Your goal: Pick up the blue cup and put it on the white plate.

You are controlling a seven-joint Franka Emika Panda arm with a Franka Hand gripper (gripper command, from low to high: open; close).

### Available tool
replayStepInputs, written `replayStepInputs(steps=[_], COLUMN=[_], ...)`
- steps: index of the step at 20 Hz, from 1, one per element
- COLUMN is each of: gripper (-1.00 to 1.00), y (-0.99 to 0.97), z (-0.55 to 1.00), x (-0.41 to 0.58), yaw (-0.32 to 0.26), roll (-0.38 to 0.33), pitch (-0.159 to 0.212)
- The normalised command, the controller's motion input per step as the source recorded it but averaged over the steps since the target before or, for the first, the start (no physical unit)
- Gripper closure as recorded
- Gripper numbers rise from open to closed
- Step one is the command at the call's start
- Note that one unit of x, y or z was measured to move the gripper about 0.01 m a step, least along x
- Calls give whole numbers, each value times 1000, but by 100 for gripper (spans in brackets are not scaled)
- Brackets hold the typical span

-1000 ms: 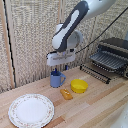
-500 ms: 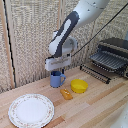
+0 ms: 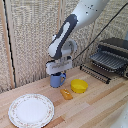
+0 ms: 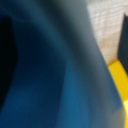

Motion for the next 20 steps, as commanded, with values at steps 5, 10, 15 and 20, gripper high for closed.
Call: replayStepInputs(steps=[5, 10, 15, 20], gripper=[100, 100, 100, 100], y=[85, 73, 0, 0], z=[3, 274, 823, 938], x=[-15, -135, -43, -2], yaw=[-2, -23, -48, -17], roll=[0, 18, 70, 77], pitch=[-94, -26, 12, 50])
